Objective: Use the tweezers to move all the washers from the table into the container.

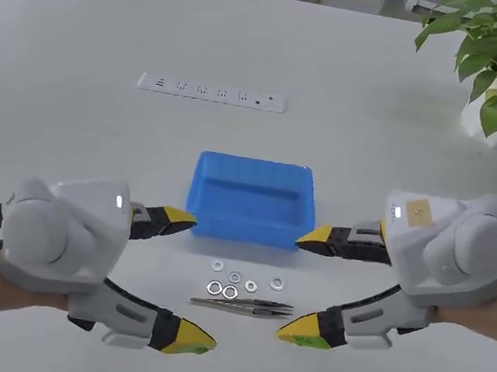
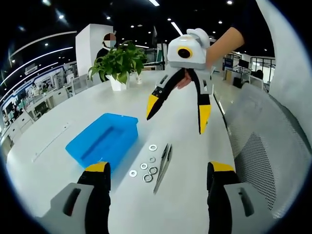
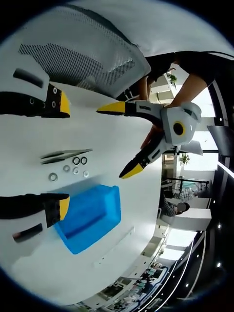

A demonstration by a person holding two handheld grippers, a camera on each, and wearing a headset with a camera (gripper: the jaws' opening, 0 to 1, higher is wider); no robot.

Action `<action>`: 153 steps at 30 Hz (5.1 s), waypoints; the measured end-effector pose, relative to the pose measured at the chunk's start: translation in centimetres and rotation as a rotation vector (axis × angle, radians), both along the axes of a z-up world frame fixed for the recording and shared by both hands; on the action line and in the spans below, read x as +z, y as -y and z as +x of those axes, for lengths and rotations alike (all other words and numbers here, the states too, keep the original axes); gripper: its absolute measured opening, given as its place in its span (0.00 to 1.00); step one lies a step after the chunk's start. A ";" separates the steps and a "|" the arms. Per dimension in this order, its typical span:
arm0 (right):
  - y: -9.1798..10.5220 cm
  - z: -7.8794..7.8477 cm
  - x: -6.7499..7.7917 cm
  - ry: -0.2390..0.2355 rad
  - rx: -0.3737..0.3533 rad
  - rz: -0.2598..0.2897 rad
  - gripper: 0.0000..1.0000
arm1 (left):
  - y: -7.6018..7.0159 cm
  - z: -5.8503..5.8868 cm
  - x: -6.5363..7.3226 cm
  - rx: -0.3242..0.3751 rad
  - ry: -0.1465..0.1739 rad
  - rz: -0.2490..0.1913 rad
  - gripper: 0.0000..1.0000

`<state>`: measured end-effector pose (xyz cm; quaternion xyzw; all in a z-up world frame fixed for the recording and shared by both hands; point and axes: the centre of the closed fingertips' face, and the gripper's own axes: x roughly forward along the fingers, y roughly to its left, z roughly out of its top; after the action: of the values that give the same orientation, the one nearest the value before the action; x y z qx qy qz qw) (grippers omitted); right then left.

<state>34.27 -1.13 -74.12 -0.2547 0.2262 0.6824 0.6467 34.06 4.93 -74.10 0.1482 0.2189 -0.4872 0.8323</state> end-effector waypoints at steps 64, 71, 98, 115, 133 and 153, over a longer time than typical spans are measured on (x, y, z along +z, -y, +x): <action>-2.6 -1.1 -5.1 0.068 0.040 -0.092 0.07 | -0.6 -1.6 -3.8 -0.230 -0.093 0.316 0.05; -3.4 -1.3 -3.4 0.051 -0.008 0.044 0.08 | -1.2 -1.7 -0.9 -0.231 -0.080 0.272 0.05; -0.5 -1.3 -3.5 0.071 0.013 0.034 0.09 | 9.2 -1.1 4.0 -0.314 0.034 0.048 0.04; -0.7 -1.4 -3.9 0.103 0.052 0.032 0.07 | 9.9 -1.3 4.2 -0.314 0.044 0.024 0.10; -0.6 -1.4 -3.9 0.078 0.045 0.025 0.07 | 8.7 -1.4 3.9 -0.374 0.086 0.071 0.05; -2.5 -2.2 -3.7 0.064 -0.013 0.025 0.18 | 5.9 -2.4 4.6 -0.320 0.089 0.055 0.04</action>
<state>32.12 1.38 -77.87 -0.2669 0.1983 0.6724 0.6613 31.65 -1.01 -69.48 0.2254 0.1690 -0.6002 0.7486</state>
